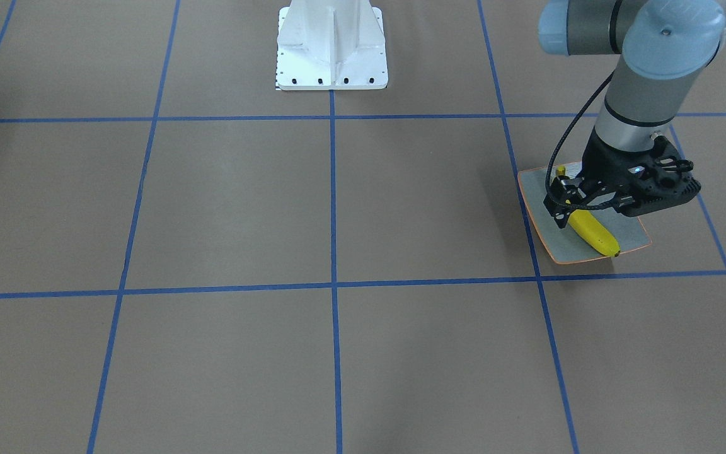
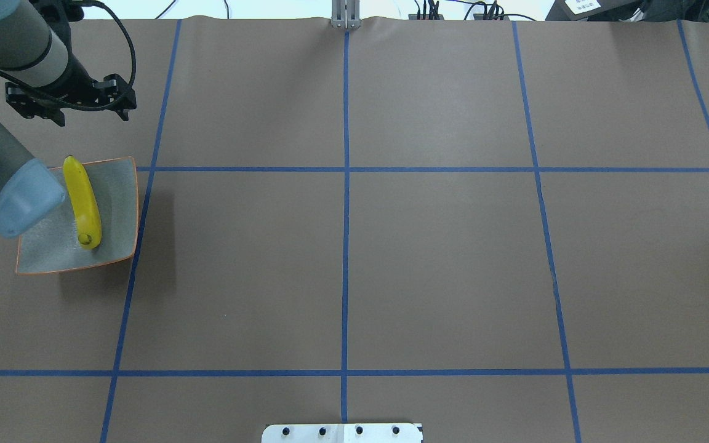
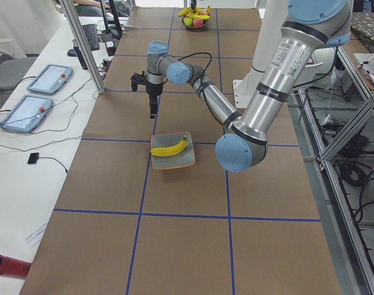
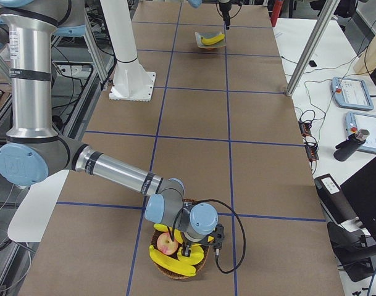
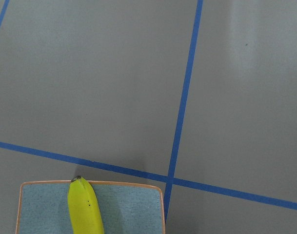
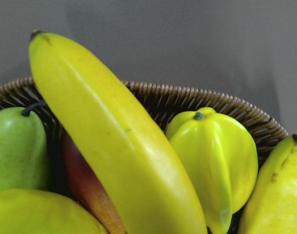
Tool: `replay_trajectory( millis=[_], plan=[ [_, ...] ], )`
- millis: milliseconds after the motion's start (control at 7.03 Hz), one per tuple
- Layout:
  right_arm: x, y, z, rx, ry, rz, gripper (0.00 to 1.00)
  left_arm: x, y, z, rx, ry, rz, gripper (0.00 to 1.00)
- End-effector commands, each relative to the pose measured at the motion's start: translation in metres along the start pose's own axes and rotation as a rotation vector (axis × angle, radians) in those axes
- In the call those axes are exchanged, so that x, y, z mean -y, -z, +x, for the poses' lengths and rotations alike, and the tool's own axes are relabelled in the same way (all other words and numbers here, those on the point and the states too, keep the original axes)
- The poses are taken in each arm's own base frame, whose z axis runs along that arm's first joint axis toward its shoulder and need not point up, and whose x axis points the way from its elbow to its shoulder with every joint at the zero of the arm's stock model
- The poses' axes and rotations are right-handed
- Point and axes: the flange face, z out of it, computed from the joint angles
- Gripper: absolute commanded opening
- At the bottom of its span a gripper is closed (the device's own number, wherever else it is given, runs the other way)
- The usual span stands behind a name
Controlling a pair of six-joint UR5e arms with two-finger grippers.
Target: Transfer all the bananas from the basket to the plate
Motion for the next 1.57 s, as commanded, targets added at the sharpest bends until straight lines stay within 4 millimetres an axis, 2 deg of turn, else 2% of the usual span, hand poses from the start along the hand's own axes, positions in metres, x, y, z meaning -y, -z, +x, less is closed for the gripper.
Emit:
replay_trajectory(
  millis=[0, 285, 427, 569, 712, 854, 996, 1139, 1281, 1423],
  plan=[
    [-0.002, 0.021, -0.002, 0.003, 0.002, 0.044, 0.00, 0.000, 0.000, 0.000, -0.002, 0.000, -0.002, 1.00],
    [-0.005, 0.060, 0.008, 0.006, -0.035, 0.113, 0.00, 0.000, -0.001, 0.000, -0.002, 0.002, -0.006, 1.00],
    [-0.004, 0.096, -0.009, 0.003, -0.020, 0.169, 0.00, -0.001, 0.000, 0.000, -0.004, 0.002, -0.006, 1.00],
    [0.017, 0.136, -0.040, -0.002, 0.028, 0.224, 0.00, 0.000, -0.001, 0.001, -0.006, 0.000, -0.007, 1.00],
    [0.053, 0.172, -0.078, -0.006, 0.072, 0.254, 0.00, -0.001, 0.000, 0.001, -0.008, 0.000, -0.005, 1.00],
    [0.091, 0.197, -0.141, 0.004, 0.134, 0.243, 0.00, -0.001, 0.003, 0.002, -0.016, 0.003, -0.004, 1.00],
    [0.123, 0.210, -0.223, 0.049, 0.202, 0.213, 0.00, -0.002, 0.007, 0.004, -0.025, 0.002, 0.002, 1.00],
    [0.139, 0.210, -0.302, 0.124, 0.202, 0.183, 0.00, 0.000, 0.012, 0.010, -0.038, -0.002, 0.009, 1.00],
    [0.138, 0.198, -0.391, 0.177, 0.188, 0.139, 0.00, 0.001, 0.018, 0.016, -0.054, -0.008, 0.020, 1.00],
    [0.115, 0.189, -0.477, 0.203, 0.188, 0.107, 0.00, -0.001, 0.025, 0.025, -0.099, 0.007, 0.005, 1.00]
  ],
)
